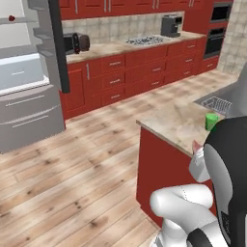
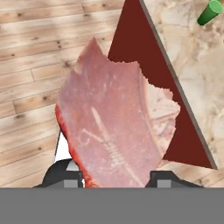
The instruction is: Gather the bell pepper and cucumber from the fridge and place them on a tray on the dining counter. Then gather the chicken drumstick and steak from the fridge and place them on the other tray.
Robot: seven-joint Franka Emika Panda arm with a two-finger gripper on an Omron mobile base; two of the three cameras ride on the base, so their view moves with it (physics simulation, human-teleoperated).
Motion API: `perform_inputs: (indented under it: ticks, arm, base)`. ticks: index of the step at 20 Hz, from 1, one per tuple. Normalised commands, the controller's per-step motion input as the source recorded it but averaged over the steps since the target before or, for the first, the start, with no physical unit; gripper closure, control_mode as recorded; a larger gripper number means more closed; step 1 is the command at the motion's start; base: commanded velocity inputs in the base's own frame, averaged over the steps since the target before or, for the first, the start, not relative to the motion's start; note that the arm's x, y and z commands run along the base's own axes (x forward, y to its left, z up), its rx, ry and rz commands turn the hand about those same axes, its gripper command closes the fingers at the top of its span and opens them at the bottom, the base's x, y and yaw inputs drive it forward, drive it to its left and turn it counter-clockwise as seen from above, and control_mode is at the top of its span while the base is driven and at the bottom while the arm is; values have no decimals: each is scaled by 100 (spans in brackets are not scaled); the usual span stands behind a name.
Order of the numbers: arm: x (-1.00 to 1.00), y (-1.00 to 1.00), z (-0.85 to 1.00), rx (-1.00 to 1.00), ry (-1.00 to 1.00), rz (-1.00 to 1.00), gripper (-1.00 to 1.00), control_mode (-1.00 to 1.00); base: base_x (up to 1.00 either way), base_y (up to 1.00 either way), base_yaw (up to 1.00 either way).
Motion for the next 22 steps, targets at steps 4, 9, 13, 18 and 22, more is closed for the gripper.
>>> perform_inputs:
  ticks: [4, 9, 13, 18, 22]
  arm:
    - [0, 0, 0, 0, 0, 0, 100, 100]
    - [0, 0, 0, 0, 0, 0, 100, 100]
    - [0, 0, 0, 0, 0, 0, 100, 100]
    - [0, 0, 0, 0, 0, 0, 100, 100]
    - [0, 0, 0, 0, 0, 0, 100, 100]
  base:
    - [-99, -50, -12]
    - [-98, -62, -11]
    - [-100, -69, -10]
    - [-71, -86, -5]
    - [-8, -100, 0]
